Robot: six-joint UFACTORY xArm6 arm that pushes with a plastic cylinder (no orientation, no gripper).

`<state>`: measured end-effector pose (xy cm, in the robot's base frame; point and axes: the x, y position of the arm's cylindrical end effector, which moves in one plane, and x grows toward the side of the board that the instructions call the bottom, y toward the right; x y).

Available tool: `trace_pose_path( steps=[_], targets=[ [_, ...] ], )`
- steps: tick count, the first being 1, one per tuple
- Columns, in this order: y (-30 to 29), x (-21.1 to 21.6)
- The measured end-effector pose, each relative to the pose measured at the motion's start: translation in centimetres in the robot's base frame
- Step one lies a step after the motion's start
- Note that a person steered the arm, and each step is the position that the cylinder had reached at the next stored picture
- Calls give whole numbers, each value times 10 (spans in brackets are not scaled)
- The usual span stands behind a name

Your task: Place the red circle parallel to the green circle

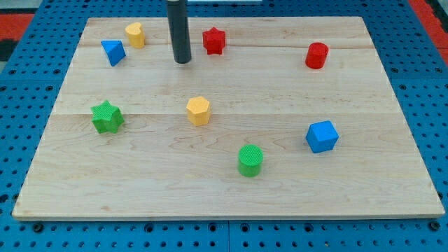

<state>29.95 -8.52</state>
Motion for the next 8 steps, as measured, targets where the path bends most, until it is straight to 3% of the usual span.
trace_pose_path(
  steps=[1,2,3,7,8],
  targets=[
    [36,-33],
    [84,-22],
    [60,5],
    [49,13],
    [70,14]
  ],
)
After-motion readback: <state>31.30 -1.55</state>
